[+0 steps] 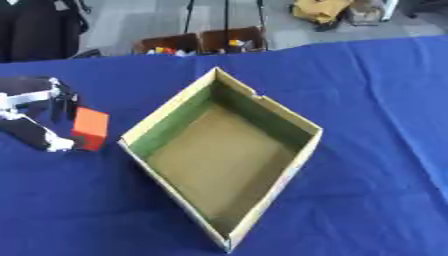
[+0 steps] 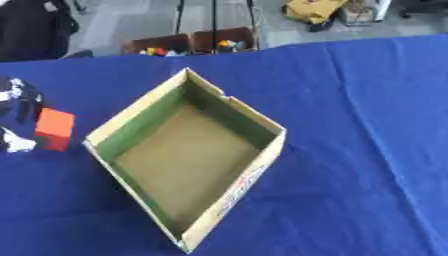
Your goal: Pick up objects on the table and place them in the box.
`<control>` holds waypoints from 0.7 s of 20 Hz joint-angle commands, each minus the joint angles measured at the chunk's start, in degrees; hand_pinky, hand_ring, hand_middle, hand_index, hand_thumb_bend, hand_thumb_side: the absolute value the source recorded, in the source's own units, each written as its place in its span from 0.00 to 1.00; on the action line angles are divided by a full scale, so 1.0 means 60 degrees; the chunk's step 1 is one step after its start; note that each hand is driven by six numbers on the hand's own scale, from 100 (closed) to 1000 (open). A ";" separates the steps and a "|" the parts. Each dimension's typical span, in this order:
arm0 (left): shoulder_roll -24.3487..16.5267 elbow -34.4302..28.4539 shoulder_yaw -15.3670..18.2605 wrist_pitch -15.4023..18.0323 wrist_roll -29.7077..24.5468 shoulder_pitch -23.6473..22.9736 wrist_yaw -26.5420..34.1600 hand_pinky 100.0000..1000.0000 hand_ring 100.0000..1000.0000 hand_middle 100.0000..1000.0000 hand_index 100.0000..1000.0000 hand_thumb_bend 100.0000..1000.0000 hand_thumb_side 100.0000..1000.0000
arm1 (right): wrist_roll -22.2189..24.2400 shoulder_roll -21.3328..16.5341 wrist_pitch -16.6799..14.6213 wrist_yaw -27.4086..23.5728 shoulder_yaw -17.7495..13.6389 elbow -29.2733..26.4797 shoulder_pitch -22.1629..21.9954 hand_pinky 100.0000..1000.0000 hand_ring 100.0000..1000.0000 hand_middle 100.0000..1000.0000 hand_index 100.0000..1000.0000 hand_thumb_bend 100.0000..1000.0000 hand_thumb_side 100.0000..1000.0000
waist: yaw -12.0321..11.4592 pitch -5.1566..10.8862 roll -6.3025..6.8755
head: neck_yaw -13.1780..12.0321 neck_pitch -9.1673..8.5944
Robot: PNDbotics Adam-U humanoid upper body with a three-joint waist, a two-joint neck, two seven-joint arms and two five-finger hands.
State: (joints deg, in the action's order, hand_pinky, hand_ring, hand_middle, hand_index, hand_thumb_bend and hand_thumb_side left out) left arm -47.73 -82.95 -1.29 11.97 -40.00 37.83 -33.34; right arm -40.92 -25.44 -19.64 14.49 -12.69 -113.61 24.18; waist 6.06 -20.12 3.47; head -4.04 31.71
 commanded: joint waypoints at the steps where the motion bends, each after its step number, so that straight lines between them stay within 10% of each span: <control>1: -0.0498 -0.0403 0.0308 -0.0121 0.0260 0.0221 -0.0021 0.09 0.39 0.43 0.57 0.00 0.26 | -0.0020 -0.0215 0.0023 -0.0034 -0.0080 -0.0163 0.0068 0.73 0.70 0.74 0.73 0.00 0.49 | -0.0006 0.0436 0.0163 | 0.0058 0.0040; 14: -0.0110 -0.1498 0.0303 -0.0634 0.0333 0.1473 0.1219 0.06 0.37 0.39 0.52 0.00 0.26 | 0.0026 -0.0238 0.0005 -0.0060 -0.0030 -0.0163 0.0107 0.73 0.70 0.74 0.74 0.00 0.49 | 0.0143 0.0539 0.0221 | -0.0020 0.0022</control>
State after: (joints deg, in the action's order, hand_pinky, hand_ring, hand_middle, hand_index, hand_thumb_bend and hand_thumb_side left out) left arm -47.36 -90.70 0.23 8.57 -37.91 45.44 -27.11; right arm -40.88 -25.44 -19.64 14.49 -12.65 -113.61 24.20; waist 6.94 -19.35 4.06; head -3.97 31.71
